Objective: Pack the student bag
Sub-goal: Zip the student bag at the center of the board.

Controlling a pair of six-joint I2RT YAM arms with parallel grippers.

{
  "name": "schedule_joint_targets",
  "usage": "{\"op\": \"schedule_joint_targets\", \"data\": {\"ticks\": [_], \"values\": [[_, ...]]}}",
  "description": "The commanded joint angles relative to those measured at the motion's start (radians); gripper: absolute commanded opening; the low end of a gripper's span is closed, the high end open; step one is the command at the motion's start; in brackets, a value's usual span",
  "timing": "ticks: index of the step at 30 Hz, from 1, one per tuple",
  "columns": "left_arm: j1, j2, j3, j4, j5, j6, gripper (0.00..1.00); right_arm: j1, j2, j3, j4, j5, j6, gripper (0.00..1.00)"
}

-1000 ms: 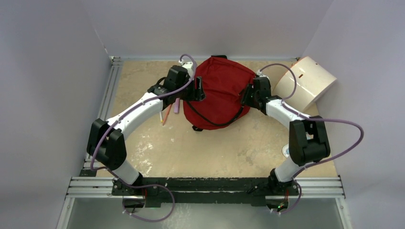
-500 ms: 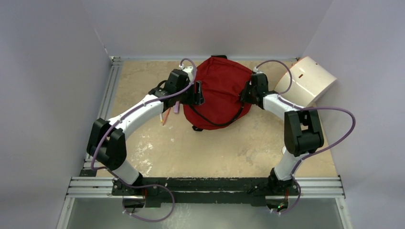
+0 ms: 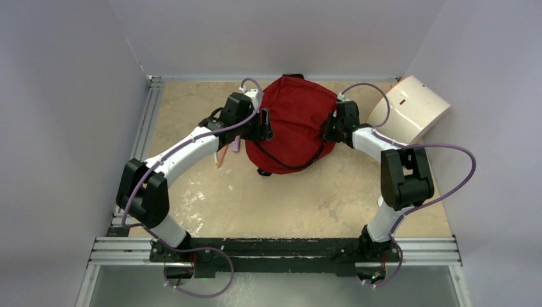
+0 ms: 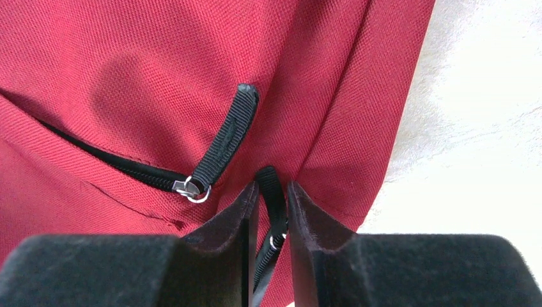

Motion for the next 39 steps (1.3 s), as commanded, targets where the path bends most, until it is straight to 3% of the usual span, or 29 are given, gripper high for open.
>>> {"op": "schedule_joint_targets", "data": {"ticks": [1,8,18,25,33,39], "values": [[0.000,-0.038,0.002,0.026,0.008,-0.011,0.58,-0.004,-0.030,-0.012,-0.014,-0.011,-0.020,0.25],[0.001,-0.030,0.003,0.031,0.021,-0.014,0.58,-0.004,-0.060,-0.023,-0.017,-0.036,-0.030,0.00],[-0.003,-0.024,-0.009,0.066,0.062,-0.011,0.57,-0.004,-0.185,-0.082,-0.034,-0.134,-0.068,0.00],[-0.031,-0.021,-0.034,0.151,0.107,-0.001,0.57,-0.003,-0.274,-0.163,0.038,-0.381,-0.083,0.00],[-0.085,-0.036,-0.122,0.354,0.145,0.050,0.57,-0.004,-0.313,-0.215,0.047,-0.589,-0.110,0.00],[-0.089,-0.003,-0.123,0.359,0.132,-0.051,0.57,-0.004,-0.342,-0.240,0.050,-0.604,-0.118,0.00]]}}
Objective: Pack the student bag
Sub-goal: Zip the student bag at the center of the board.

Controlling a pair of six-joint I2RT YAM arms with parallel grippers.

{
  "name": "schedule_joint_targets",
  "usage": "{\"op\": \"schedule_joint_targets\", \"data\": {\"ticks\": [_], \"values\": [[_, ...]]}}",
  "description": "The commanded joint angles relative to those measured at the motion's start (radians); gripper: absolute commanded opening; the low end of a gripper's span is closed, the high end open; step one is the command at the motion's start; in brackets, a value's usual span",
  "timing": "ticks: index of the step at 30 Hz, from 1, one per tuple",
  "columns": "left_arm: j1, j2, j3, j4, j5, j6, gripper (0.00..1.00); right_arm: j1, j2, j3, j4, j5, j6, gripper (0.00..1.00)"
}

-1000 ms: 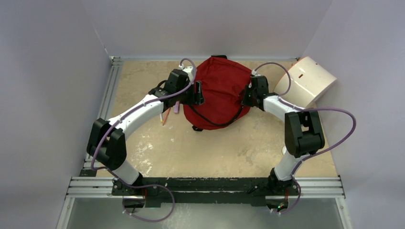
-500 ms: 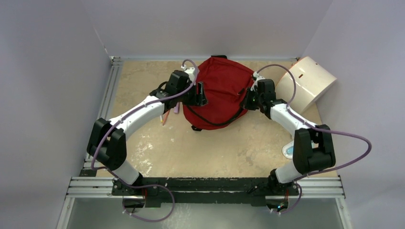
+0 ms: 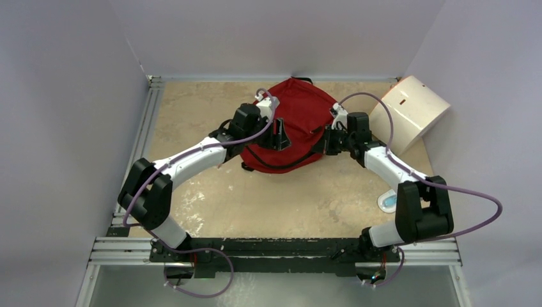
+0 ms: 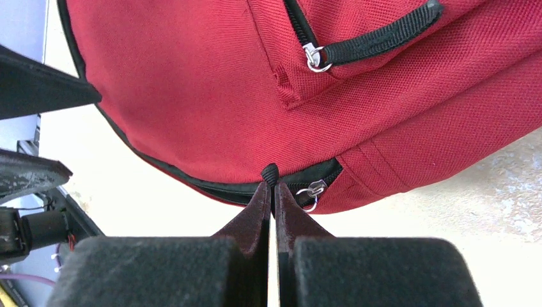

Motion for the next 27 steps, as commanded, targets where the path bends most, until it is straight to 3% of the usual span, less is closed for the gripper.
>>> {"op": "schedule_joint_targets", "data": {"ticks": [1,6,13,16,19,23,27], "values": [[0.001,0.000,0.001,0.089,-0.024,-0.098,0.56,0.003,-0.053,-0.019,0.034,-0.112,-0.023,0.00],[0.001,0.012,0.012,0.100,-0.073,-0.221,0.56,0.012,-0.075,-0.054,0.082,-0.164,0.000,0.00],[0.001,-0.040,-0.014,0.013,-0.197,-0.207,0.56,0.129,-0.092,-0.089,0.207,-0.094,0.115,0.01],[0.002,-0.072,-0.058,-0.006,-0.234,-0.202,0.56,0.183,-0.085,-0.099,0.264,-0.058,0.161,0.07],[0.002,-0.096,-0.106,-0.022,-0.246,-0.207,0.56,0.195,-0.083,-0.104,0.287,-0.026,0.184,0.20],[0.001,-0.110,-0.137,-0.040,-0.241,-0.229,0.56,0.195,-0.139,-0.084,0.209,0.139,0.217,0.33],[0.001,-0.117,-0.152,-0.032,-0.219,-0.254,0.56,0.195,-0.203,-0.080,0.161,0.353,0.274,0.36]]}}
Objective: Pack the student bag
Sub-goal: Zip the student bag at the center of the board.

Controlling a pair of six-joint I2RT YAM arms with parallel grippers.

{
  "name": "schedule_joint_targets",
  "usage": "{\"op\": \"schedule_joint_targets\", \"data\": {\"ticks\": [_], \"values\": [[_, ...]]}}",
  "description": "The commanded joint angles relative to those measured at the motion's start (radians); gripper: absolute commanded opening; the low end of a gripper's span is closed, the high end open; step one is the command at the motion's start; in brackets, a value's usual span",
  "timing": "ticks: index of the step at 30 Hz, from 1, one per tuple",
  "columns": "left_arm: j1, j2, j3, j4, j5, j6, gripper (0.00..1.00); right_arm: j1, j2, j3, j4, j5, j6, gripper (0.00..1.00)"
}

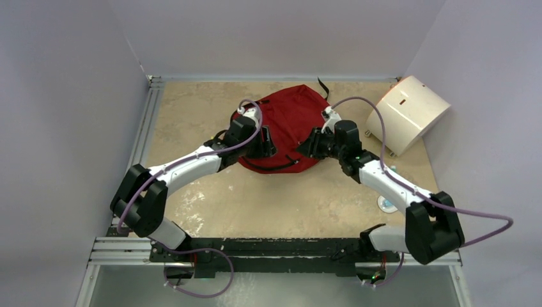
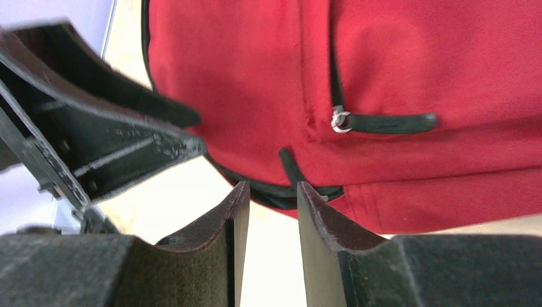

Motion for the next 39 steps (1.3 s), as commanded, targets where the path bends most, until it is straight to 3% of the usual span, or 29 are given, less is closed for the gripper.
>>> {"op": "schedule_joint_targets", "data": {"ticks": [1,9,16,20,31,39], "values": [[0.001,-0.045,-0.011,0.022,0.013,-0.044,0.56,-0.002,-0.093,0.019,-0.020,0.248,0.092,0.37],[-0.044,-0.011,-0.003,0.039,0.033,-0.109,0.56,-0.004,-0.109,0.009,-0.105,0.435,0.185,0.41],[-0.102,0.073,0.046,0.051,-0.006,-0.285,0.55,-0.005,-0.126,-0.020,-0.101,0.438,0.254,0.41],[-0.134,0.151,0.143,-0.037,-0.084,-0.339,0.55,-0.006,-0.151,-0.061,-0.098,0.444,0.315,0.41],[-0.143,0.242,0.206,-0.077,-0.174,-0.403,0.55,-0.006,-0.179,-0.156,-0.056,0.396,0.374,0.43],[-0.143,0.291,0.231,-0.054,-0.143,-0.416,0.54,-0.006,-0.178,-0.153,-0.067,0.418,0.354,0.43]]}}
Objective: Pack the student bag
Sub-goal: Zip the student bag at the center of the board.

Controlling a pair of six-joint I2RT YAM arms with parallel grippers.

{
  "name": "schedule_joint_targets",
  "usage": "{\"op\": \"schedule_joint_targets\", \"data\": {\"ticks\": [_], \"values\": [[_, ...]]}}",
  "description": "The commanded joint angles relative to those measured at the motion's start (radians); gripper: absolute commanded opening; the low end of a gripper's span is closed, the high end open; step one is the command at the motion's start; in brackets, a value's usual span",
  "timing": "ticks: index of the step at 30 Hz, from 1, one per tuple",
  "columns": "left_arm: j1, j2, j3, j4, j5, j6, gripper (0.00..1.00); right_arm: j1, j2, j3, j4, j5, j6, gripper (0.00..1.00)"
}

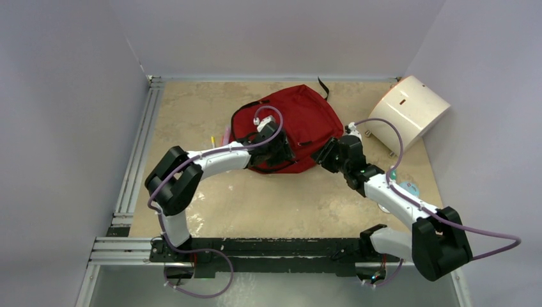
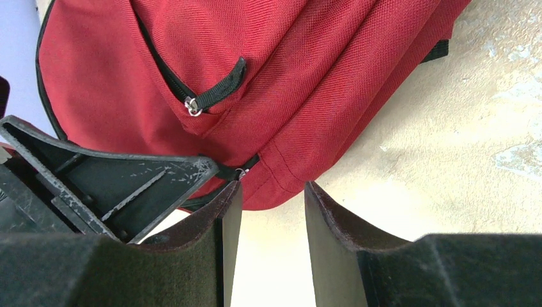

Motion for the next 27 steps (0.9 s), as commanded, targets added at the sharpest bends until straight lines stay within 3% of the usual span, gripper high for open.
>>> {"op": "schedule_joint_targets", "data": {"ticks": [1,10,19,27], "values": [[-0.002,0.016,0.047,0.017,0.001,-0.030,0.53,-0.005,-0.023,0.004,0.028,0.014,0.000,0.43],[-0.007,0.035,0.056,0.066,0.025,-0.032,0.40,-0.005,-0.010,-0.004,0.037,0.007,-0.005,0.43],[-0.009,0.066,0.076,0.087,0.035,-0.018,0.36,-0.005,-0.012,-0.003,0.028,0.011,-0.017,0.43],[-0.008,0.076,0.076,0.111,0.054,0.010,0.08,-0.004,-0.011,-0.005,0.028,0.009,-0.026,0.44]]}}
